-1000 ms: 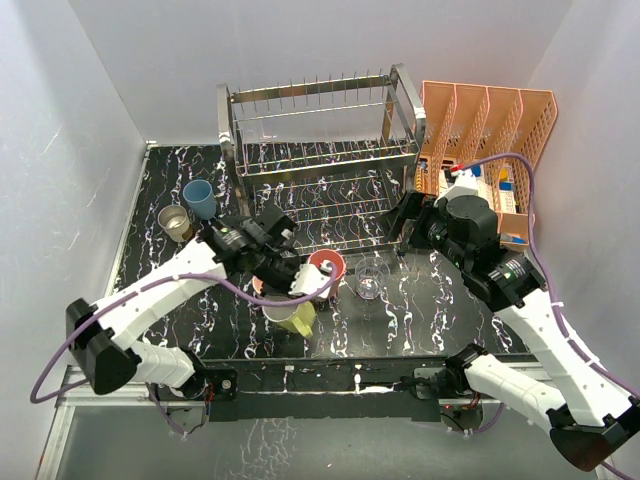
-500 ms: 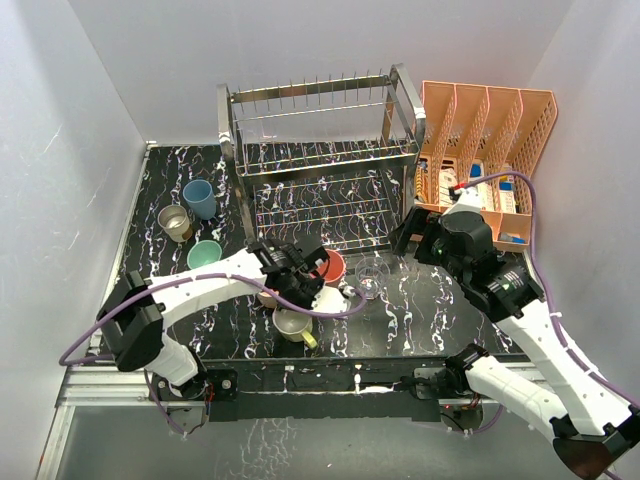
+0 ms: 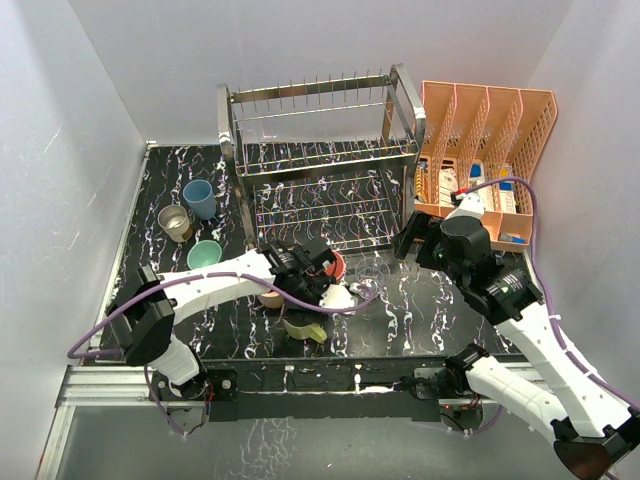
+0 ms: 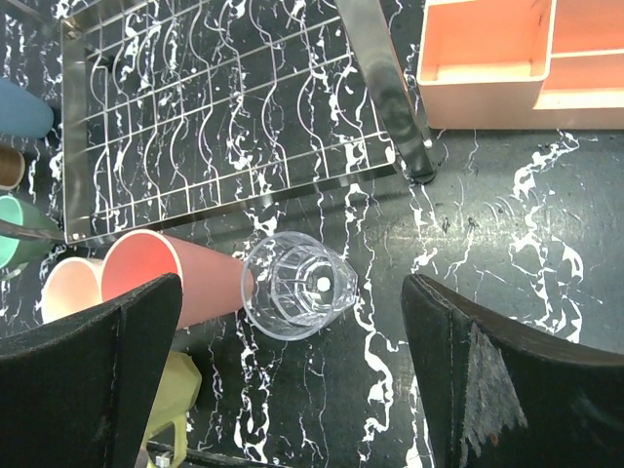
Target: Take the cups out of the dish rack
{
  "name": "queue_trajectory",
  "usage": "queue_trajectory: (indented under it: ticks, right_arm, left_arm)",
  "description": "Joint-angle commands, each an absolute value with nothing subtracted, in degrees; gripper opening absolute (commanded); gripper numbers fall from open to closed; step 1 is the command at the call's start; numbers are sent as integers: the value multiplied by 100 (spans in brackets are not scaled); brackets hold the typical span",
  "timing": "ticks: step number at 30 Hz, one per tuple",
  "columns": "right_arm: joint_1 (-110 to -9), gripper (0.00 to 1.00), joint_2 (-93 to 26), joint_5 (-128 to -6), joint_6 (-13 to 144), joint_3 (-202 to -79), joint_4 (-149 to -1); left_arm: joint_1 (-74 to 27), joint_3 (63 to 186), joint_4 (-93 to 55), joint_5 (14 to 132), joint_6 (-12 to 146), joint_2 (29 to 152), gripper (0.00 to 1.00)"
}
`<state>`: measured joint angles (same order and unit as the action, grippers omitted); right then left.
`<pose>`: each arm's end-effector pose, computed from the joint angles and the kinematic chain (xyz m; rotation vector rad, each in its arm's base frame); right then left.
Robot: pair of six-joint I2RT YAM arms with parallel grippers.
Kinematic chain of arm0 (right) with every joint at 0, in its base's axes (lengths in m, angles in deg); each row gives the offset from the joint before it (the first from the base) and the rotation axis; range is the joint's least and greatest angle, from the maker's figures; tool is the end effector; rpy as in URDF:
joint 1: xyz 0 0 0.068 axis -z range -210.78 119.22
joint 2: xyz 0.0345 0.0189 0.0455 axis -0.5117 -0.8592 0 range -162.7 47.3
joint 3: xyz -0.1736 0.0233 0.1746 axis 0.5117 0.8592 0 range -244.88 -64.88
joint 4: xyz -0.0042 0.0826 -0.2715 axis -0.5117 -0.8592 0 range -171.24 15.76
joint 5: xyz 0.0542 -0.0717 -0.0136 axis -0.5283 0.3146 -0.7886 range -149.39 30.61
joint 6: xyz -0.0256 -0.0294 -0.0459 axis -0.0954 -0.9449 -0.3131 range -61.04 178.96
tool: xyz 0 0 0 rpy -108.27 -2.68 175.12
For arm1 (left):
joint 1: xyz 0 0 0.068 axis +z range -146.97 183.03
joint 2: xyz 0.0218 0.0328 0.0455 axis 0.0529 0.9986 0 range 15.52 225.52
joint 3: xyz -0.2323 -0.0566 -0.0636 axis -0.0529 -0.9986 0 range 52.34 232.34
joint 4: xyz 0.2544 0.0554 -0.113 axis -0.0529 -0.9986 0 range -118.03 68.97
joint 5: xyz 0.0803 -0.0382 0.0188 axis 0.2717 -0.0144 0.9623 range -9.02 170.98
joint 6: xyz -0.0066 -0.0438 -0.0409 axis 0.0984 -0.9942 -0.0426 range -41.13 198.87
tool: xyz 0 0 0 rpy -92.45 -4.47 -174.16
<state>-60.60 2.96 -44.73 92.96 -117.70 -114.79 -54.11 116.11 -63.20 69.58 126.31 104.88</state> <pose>0.1846 0.0929 0.3163 0.2291 2.1227 0.3906 0.1717 -0.2822 0.1802 2.2122 1.6421 -0.3197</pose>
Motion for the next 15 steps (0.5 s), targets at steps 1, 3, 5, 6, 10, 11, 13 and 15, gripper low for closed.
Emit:
queue_trajectory:
  ticks: [1,3,5,6,10,11,13,15]
  right_arm:
    - [-6046,98,325,-4272,9359,-11688,-11263]
    - [-6044,98,313,-4240,9353,-11646,-11216]
    - [-6043,98,296,-4257,9350,-11616,-11167]
    - [-6048,98,285,-4266,9357,-11594,-11148]
    - [-6046,98,302,-4200,9406,-11492,-11108]
    - [-6044,98,319,-4166,9414,-11463,-11099]
    - [-6045,98,347,-4041,9436,-11385,-11078]
    - [-6041,98,374,-3886,9452,-11272,-11025]
  left_arm:
    - [-5410,11988,-6643,6612,12324,10092,68]
    - [-5309,12107,-6756,6463,12275,9893,82]
    - [-5173,12201,-6891,6340,12281,9675,91]
    - [-5083,12218,-6945,6283,12299,9564,93]
    - [-4547,12170,-7198,5932,12519,8942,97]
    - [-4361,12150,-7294,5836,12576,8792,97]
    - [-4005,12041,-7477,5679,12734,8414,97]
    - [-3663,11828,-7537,5652,12877,7968,97]
